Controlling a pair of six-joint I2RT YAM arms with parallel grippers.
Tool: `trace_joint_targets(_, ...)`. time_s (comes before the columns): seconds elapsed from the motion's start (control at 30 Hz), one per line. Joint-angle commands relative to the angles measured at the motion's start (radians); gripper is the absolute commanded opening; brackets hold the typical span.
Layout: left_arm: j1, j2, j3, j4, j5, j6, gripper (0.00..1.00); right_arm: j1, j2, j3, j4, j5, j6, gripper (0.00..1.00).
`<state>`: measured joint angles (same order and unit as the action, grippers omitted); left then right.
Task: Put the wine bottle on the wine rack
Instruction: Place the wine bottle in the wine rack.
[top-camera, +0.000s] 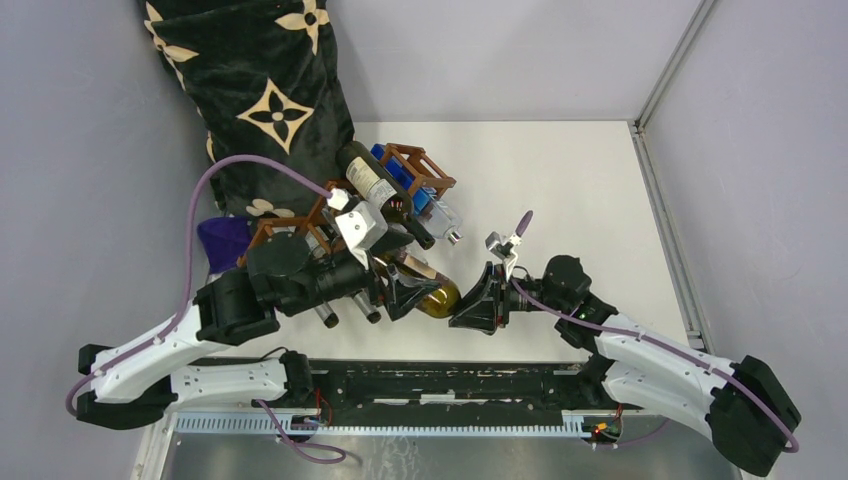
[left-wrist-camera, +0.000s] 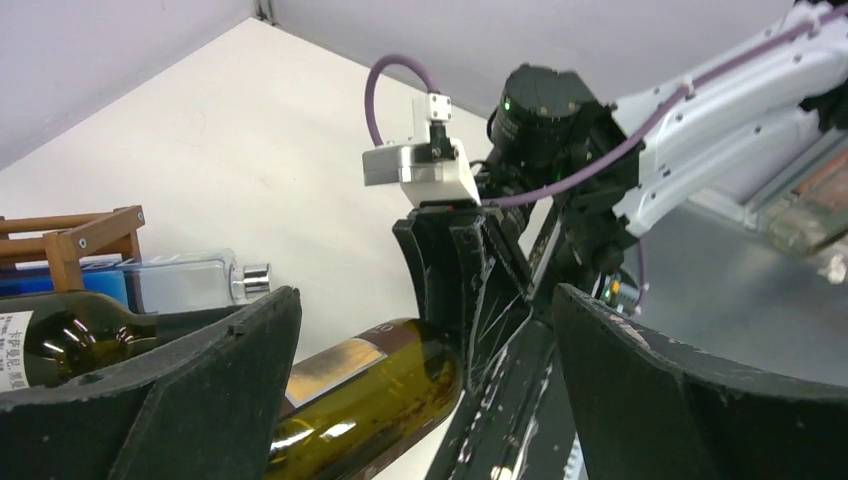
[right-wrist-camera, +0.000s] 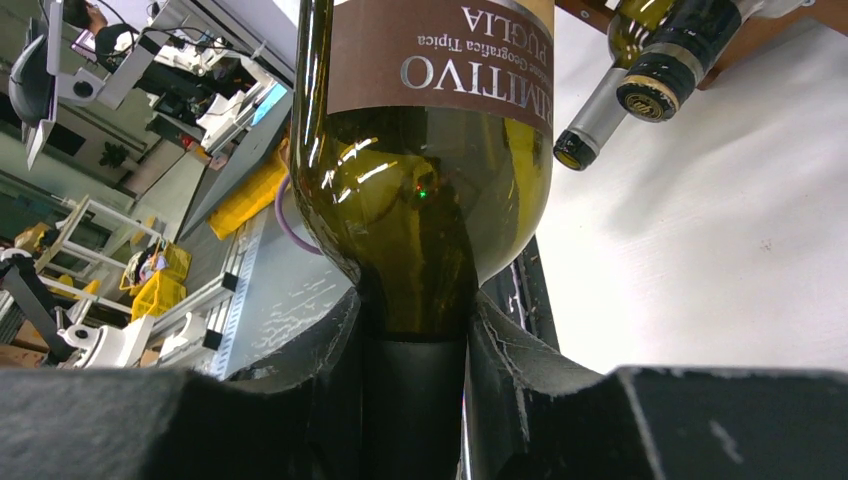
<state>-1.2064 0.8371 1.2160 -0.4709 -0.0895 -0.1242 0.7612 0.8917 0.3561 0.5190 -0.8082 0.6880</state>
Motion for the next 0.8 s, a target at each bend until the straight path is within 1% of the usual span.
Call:
trace_joint_targets(0.0, 0.002, -0.025, -0.008, 0.152, -0.073, -0.119, 1.0, 0.002, 0.006, 0.065, 0.256, 0.03, 0.04, 0.0)
trace_joint_targets(0.27, 0.003, -0.033, 0.001, 0.161, -0.162, -0.122, 1.0, 0.035, 0.061, 0.107, 0.289, 0.089, 0.051, 0.0)
trace_joint_targets(0.77, 0.003, -0.067, -0.001, 0.137, -0.211, -0.095, 1.0, 0.105, 0.166, 0.185, 0.312, 0.191, 0.04, 0.0)
